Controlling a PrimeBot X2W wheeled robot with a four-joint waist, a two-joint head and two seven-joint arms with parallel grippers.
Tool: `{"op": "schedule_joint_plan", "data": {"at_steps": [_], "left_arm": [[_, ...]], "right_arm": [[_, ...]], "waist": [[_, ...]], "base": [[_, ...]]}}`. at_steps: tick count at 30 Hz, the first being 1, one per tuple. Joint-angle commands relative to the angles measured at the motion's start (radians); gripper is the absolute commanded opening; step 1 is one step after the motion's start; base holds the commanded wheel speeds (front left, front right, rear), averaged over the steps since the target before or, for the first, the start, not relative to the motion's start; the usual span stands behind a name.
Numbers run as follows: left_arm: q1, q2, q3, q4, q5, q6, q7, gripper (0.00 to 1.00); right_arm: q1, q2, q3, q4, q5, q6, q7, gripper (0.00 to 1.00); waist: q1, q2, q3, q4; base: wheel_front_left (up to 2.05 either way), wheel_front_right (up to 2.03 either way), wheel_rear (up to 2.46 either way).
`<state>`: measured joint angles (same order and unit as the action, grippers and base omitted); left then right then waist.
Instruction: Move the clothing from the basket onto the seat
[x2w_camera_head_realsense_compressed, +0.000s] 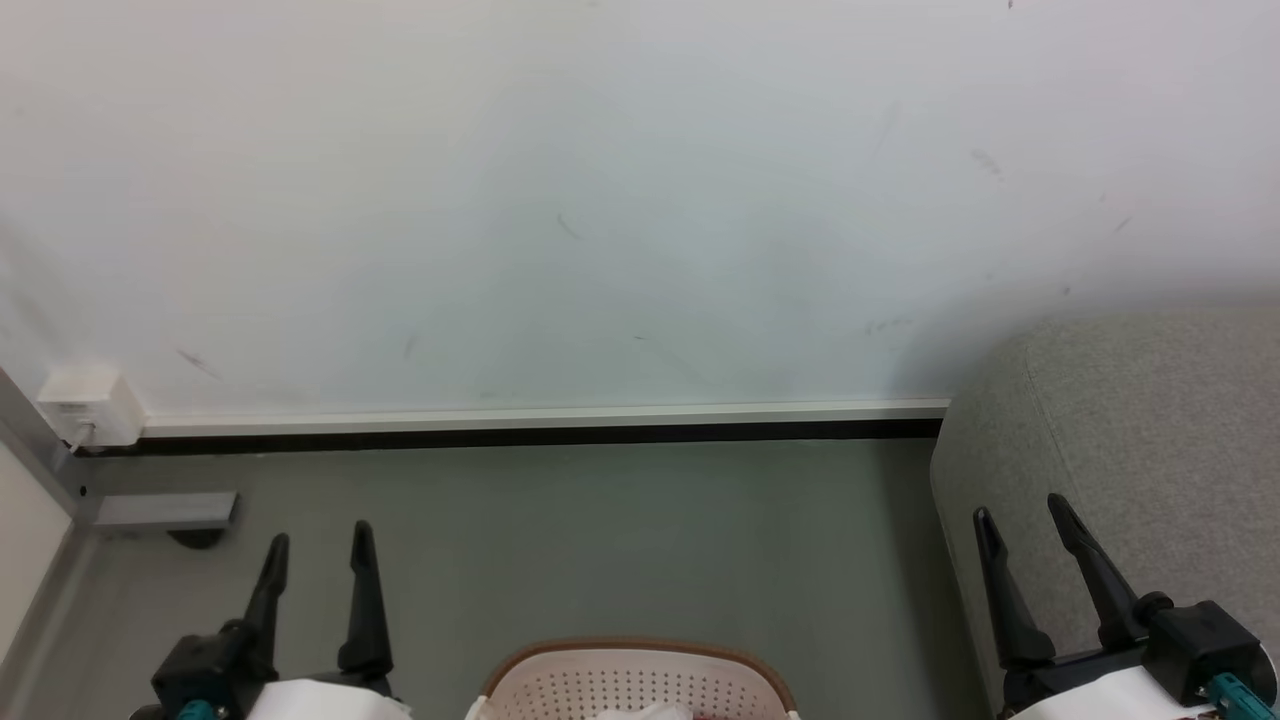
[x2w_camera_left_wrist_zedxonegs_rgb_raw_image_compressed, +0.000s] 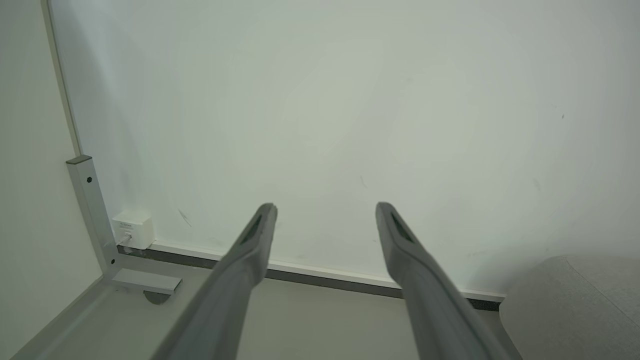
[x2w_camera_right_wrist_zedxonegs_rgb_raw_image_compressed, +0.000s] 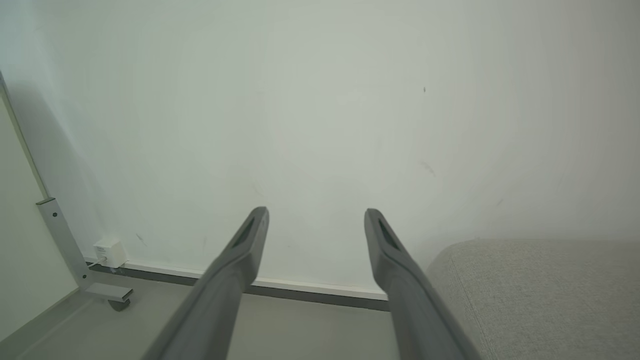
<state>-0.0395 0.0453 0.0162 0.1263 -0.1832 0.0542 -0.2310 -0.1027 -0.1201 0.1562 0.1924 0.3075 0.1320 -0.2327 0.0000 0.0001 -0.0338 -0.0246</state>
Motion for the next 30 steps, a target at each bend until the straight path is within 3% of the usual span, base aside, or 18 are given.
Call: {"op": "schedule_joint_plan", "data": {"at_steps": [1, 16, 30], "left_arm": [[0.009, 0.008, -0.001, -0.006, 0.027, 0.004, -0.012, 1.00], [0.012, 0.008, -0.005, -0.007, 0.119, 0.006, -0.036, 1.00], [0.009, 0.008, -0.004, 0.002, 0.096, -0.001, -0.034, 1.00]], "right_arm": [[-0.018, -0.002, 0.002, 0.000, -0.012, -0.002, -0.008, 1.00], [-0.013, -0.002, 0.015, -0.002, -0.094, -0.002, -0.035, 1.00], [-0.016, 0.004, 0.006, 0.003, -0.079, -0.002, -0.033, 1.00]], "waist": [[0.0000, -0.0001, 0.000, -0.001], [0.0000, -0.0001, -0.009, -0.006], [0.0000, -0.0001, -0.006, -0.009]], "base": [[0.00, 0.00, 0.00], [0.00, 0.00, 0.00], [0.00, 0.00, 0.00]]}}
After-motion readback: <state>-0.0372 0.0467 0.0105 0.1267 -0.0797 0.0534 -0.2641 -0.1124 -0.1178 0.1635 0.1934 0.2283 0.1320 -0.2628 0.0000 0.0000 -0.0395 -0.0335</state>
